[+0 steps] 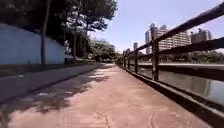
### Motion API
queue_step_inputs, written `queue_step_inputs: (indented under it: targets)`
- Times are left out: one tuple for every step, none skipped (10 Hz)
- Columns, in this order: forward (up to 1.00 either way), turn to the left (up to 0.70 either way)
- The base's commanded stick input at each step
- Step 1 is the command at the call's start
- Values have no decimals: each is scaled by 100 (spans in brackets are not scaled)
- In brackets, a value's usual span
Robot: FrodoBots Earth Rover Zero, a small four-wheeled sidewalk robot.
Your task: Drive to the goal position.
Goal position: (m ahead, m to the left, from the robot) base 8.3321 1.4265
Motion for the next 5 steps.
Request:
queue_step_inputs:
  targets:
    - [100, 1]
    - [100, 1]
    - [100, 1]
    - [100, 1]
    - [100, 1]
